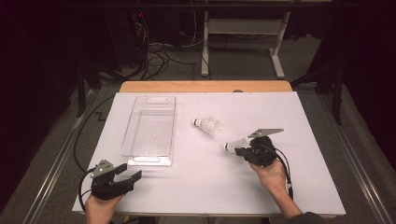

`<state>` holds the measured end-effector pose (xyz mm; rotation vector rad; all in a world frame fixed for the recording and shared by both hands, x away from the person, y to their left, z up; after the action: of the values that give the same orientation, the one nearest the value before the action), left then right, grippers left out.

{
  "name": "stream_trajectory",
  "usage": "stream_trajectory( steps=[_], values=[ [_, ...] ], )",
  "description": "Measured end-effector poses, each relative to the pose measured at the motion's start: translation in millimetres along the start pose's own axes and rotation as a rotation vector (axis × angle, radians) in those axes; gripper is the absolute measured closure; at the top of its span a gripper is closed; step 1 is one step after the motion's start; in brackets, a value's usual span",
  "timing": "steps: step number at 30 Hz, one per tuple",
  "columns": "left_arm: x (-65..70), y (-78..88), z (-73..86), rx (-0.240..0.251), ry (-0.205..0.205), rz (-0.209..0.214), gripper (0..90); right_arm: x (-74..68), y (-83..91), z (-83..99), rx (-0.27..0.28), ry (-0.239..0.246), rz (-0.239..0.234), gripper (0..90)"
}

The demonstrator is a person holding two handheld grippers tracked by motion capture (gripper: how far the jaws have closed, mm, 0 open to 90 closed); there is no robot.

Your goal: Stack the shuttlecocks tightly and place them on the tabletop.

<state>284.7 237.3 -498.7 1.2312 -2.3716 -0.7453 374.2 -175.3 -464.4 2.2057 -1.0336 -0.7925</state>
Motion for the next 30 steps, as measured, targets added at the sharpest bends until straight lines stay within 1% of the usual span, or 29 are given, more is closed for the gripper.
stream_trajectory(
  steps=[8,13,21,30],
  values=[
    [0.2,0.0,-0.1,0.0,-0.001,0.002,32.0,3.1,-1.5,-8.9,0.016,-0.004,0.007,90.0],
    [0.2,-0.1,-0.1,-0.002,-0.003,0.002,32.0,4.9,-4.5,-12.5,0.012,-0.009,0.015,90.0],
    [0.2,-0.4,0.1,-0.003,-0.003,0.002,32.0,8.3,-8.3,-17.9,0.02,-0.017,0.022,90.0],
    [0.1,-0.4,0.1,-0.003,-0.002,0.002,32.1,7.9,-13.1,-26.1,0.033,-0.022,0.022,90.0]
  ],
)
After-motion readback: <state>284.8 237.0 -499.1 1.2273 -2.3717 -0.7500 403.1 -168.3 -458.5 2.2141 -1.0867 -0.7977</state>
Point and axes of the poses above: each handheld gripper's, and its own axes: y roughly backward along the jaws, z roughly out of its underside, x roughly to its right, the point moved 5 cm from there along -y, roughly forward along the jaws, and after that the axes turned 9 degrees about -y, right-handed, at the moved point
